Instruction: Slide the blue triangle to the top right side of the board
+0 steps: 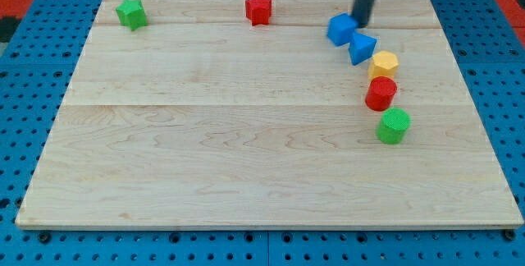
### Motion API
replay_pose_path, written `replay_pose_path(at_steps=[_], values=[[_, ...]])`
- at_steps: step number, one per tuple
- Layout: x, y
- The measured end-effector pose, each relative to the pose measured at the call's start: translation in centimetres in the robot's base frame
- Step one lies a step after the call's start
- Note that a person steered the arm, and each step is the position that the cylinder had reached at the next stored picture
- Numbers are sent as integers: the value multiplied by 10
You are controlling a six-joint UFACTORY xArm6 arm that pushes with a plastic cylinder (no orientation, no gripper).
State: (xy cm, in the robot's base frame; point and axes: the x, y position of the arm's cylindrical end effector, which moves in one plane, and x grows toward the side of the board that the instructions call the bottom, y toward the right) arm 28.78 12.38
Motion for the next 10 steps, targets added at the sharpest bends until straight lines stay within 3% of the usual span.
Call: replay_pose_path(at_steps=[2, 4, 5, 6, 7, 9, 10], values=[[74, -143], [83, -37], [59, -3], [26, -3], [26, 3], [80, 12], [77, 29]])
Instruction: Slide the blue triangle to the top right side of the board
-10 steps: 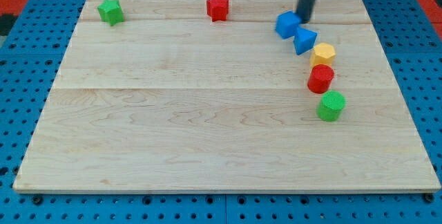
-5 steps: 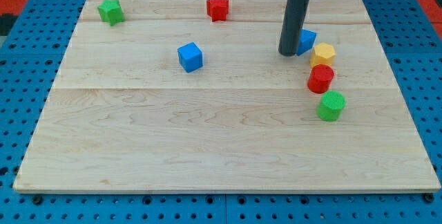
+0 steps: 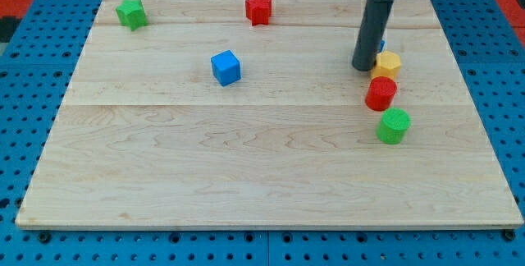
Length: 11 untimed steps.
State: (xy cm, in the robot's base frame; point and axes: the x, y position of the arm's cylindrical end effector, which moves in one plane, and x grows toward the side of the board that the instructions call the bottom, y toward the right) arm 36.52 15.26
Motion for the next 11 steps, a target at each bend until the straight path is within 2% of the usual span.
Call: replay_pose_path(at_steps=[2, 3, 4, 5, 6, 7, 8, 10, 11], values=[[-43, 29], [-66, 5], [-61, -18], [-78, 4], [-98, -2], [-80, -33], [-92, -59], [-109, -25], [-113, -37]])
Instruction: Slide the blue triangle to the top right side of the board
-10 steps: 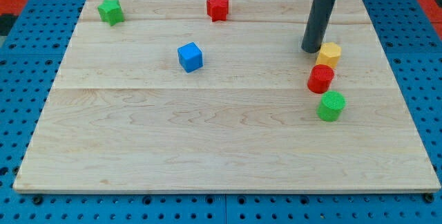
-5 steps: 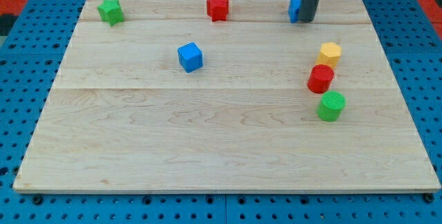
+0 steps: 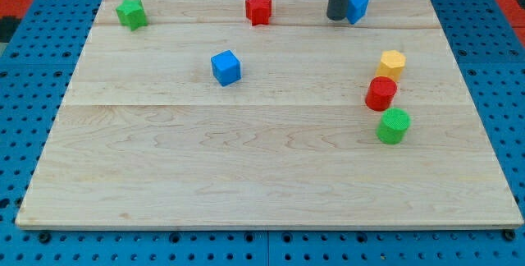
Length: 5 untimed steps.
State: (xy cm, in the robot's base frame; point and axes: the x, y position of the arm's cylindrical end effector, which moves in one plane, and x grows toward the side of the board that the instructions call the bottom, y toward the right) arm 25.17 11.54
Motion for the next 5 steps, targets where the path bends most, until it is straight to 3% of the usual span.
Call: replay_pose_path(at_steps=[3, 5], values=[[-19, 25], [23, 39]])
